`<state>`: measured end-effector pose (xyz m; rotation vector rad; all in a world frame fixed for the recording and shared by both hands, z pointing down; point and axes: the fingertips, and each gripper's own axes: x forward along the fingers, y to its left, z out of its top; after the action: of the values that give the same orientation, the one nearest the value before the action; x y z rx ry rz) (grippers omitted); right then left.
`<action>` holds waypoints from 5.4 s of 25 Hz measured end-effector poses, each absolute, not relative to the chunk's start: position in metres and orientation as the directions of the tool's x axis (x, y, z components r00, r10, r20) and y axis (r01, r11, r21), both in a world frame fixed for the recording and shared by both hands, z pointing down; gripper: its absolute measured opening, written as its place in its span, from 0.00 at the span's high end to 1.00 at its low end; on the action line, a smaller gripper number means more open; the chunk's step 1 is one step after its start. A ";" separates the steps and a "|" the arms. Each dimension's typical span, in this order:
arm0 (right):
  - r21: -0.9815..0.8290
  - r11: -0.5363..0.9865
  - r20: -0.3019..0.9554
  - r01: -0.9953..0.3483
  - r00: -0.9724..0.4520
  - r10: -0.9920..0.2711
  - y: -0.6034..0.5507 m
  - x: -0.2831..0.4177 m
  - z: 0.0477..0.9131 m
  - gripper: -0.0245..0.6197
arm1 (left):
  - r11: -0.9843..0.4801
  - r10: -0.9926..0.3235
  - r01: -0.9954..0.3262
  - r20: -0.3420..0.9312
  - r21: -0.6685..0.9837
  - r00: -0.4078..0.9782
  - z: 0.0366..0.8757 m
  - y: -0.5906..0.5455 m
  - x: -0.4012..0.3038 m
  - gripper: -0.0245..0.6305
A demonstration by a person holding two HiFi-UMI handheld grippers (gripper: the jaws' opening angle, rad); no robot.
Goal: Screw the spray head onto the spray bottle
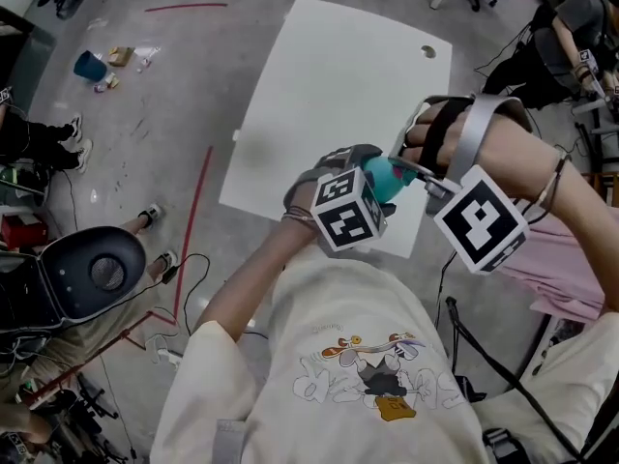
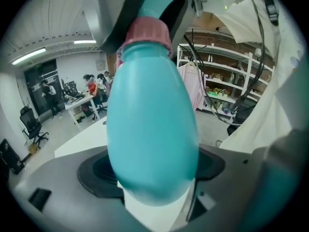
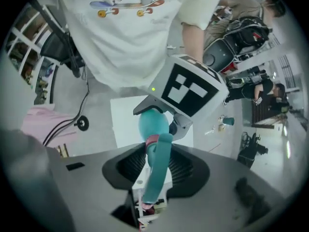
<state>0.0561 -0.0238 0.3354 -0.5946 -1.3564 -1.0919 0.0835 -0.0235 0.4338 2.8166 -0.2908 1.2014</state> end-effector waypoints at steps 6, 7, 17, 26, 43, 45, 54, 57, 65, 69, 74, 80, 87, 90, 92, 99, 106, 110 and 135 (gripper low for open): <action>0.222 0.284 0.922 0.933 -0.107 -0.372 -0.025 0.059 0.350 0.75 | -0.979 -0.117 -0.204 0.752 0.024 0.648 0.443 -0.018 0.081 0.32; 0.217 0.291 0.923 0.932 -0.099 -0.372 -0.026 0.060 0.353 0.75 | -0.977 -0.124 -0.213 0.761 0.019 0.637 0.446 -0.020 0.080 0.32; 0.180 0.800 0.980 0.572 -0.035 -0.195 -0.033 0.051 0.357 0.75 | -0.882 -0.399 -0.425 0.798 -0.201 0.451 0.452 -0.051 0.059 0.32; -0.065 0.998 0.982 -0.012 -0.178 0.062 -0.041 0.037 0.349 0.75 | -0.802 -0.547 -0.489 0.750 -0.343 0.372 0.443 -0.074 0.040 0.32; 0.068 0.997 0.946 0.042 -0.320 -0.051 -0.059 0.043 0.301 0.64 | -0.901 -0.355 -0.428 0.677 -0.065 0.644 0.433 -0.076 0.061 0.32; 0.079 0.989 0.933 0.128 -0.360 -0.028 -0.052 0.044 0.280 0.64 | -0.954 -0.219 -0.299 0.635 0.020 0.741 0.428 -0.061 0.066 0.32; 0.340 0.767 0.891 0.545 -0.448 -0.076 -0.036 0.034 0.249 0.64 | -0.922 0.386 0.340 0.503 0.186 0.773 0.417 0.014 0.039 0.32; 0.357 0.675 0.904 0.646 -0.420 -0.075 -0.018 0.027 0.259 0.64 | -0.862 0.497 0.460 0.525 0.211 0.691 0.415 0.036 0.036 0.32; 0.254 0.532 0.953 0.808 -0.302 0.003 0.036 0.045 0.286 0.64 | -0.738 0.643 0.625 0.544 0.254 0.539 0.408 0.083 0.055 0.32; 0.230 0.512 0.956 0.828 -0.292 0.042 0.058 0.046 0.303 0.64 | -0.697 0.681 0.660 0.546 0.280 0.488 0.412 0.094 0.057 0.32; 0.219 0.522 0.958 0.824 -0.284 0.048 0.058 0.041 0.310 0.76 | -0.691 0.682 0.669 0.554 0.274 0.478 0.410 0.091 0.056 0.32; 0.209 0.544 0.955 0.813 -0.289 0.064 0.054 0.044 0.309 0.76 | -0.709 0.654 0.662 0.579 0.243 0.487 0.413 0.085 0.063 0.32; 0.185 0.604 0.939 0.775 -0.321 0.124 0.057 0.039 0.306 0.76 | -0.778 0.515 0.619 0.669 0.103 0.536 0.421 0.072 0.065 0.32; 0.173 0.628 0.944 0.759 -0.309 0.115 0.060 0.036 0.311 0.76 | -0.788 0.502 0.604 0.694 0.121 0.517 0.425 0.074 0.058 0.32; 0.165 0.643 0.948 0.748 -0.301 0.107 0.060 0.034 0.311 0.76 | -0.791 0.504 0.598 0.694 0.130 0.515 0.424 0.075 0.056 0.32; 0.178 0.628 0.952 0.757 -0.295 0.086 0.040 0.038 0.312 0.76 | -0.799 0.493 0.588 0.697 0.126 0.521 0.419 0.055 0.061 0.32; 0.121 0.704 0.919 0.700 -0.347 0.186 0.062 0.037 0.298 0.76 | -0.824 0.363 0.565 0.727 -0.042 0.583 0.411 0.059 0.069 0.32; 0.108 0.682 0.909 0.723 -0.350 0.227 0.070 0.038 0.294 0.76 | -0.795 0.304 0.589 0.743 -0.147 0.597 0.407 0.056 0.074 0.32; -0.098 0.958 0.758 0.270 -0.603 0.248 0.028 0.029 0.283 0.76 | -0.905 0.352 0.424 0.613 0.030 0.707 0.396 0.048 0.080 0.32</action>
<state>0.0290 0.0276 0.2832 -0.3622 -2.2426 -0.0328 0.0801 0.0480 0.3964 3.0068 0.6862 1.0414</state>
